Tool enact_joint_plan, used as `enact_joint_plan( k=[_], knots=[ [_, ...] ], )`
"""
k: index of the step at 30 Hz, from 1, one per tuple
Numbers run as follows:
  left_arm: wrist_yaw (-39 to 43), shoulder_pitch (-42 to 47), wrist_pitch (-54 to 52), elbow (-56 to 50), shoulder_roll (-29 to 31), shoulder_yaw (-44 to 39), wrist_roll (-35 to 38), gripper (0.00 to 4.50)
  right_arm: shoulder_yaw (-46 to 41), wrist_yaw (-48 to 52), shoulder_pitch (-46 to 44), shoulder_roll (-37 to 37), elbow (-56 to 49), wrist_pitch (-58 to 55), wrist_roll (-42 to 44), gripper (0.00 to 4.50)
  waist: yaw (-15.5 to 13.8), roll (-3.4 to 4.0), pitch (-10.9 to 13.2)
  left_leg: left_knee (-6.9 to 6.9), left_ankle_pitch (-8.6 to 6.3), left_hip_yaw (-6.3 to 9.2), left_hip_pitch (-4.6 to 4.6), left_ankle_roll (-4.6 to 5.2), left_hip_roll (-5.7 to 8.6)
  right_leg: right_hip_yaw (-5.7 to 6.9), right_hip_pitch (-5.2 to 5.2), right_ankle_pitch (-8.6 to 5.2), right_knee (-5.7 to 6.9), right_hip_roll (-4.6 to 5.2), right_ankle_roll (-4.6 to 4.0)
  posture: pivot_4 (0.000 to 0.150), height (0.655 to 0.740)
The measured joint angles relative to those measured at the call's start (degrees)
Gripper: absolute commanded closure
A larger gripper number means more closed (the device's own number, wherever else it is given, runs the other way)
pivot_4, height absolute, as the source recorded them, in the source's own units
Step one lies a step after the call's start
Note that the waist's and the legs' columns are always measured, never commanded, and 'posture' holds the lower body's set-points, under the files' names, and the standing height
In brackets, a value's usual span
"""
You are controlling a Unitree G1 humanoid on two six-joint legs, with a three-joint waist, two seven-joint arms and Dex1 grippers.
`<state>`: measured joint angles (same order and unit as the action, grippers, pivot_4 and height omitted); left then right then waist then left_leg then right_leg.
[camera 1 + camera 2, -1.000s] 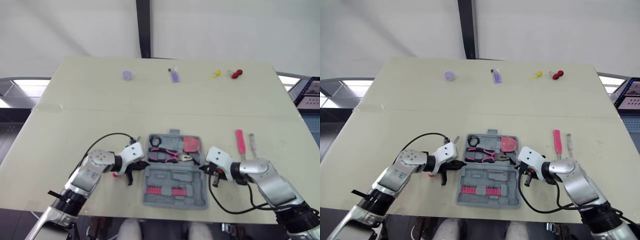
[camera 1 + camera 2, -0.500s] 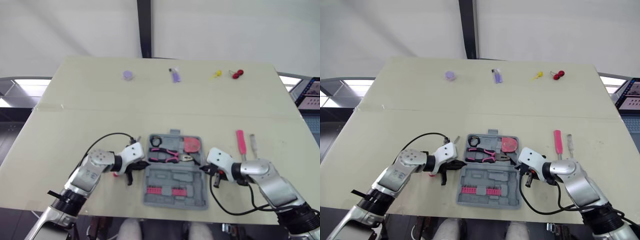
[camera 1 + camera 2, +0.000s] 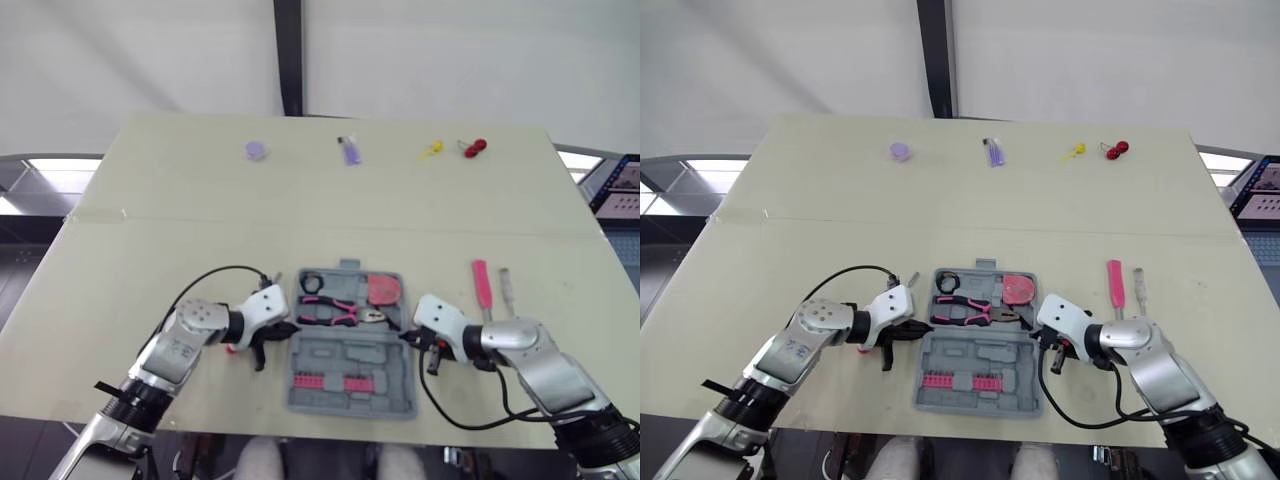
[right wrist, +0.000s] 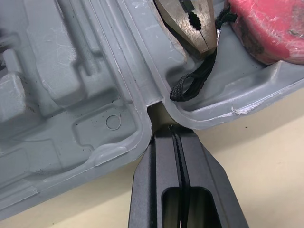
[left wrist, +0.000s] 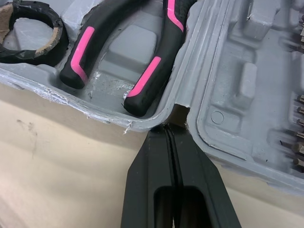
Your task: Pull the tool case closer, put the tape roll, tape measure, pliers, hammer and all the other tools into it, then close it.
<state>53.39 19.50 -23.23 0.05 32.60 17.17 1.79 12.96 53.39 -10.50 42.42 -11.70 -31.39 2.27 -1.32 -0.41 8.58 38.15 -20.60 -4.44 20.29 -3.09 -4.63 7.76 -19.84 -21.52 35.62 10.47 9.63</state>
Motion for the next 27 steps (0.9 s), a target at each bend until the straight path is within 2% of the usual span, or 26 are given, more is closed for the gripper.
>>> enact_joint_plan(
  k=[21, 27],
  knots=[
    [0.02, -0.28, 0.02, -0.38, -0.08, -0.11, 0.18, 4.5, -0.78, -0.04, 0.24, 0.02, 0.59, 0.2, 0.5, 4.47, -0.07, 0.0, 0.0, 0.0, 0.0, 0.0, 0.0, 0.0, 0.0, 0.0, 0.0, 0.0, 0.0, 0.0, 0.0, 0.15, 0.74],
    [0.28, -0.72, -1.26, -0.52, 0.41, -2.69, 2.42, 4.5, -5.75, -0.05, 2.47, 1.62, 0.92, -0.26, 2.44, 4.47, -0.03, 0.0, 0.0, -0.01, 0.0, 0.0, 0.01, 0.0, 0.0, 0.0, -0.01, 0.0, 0.0, 0.0, 0.0, 0.15, 0.74]
  ],
)
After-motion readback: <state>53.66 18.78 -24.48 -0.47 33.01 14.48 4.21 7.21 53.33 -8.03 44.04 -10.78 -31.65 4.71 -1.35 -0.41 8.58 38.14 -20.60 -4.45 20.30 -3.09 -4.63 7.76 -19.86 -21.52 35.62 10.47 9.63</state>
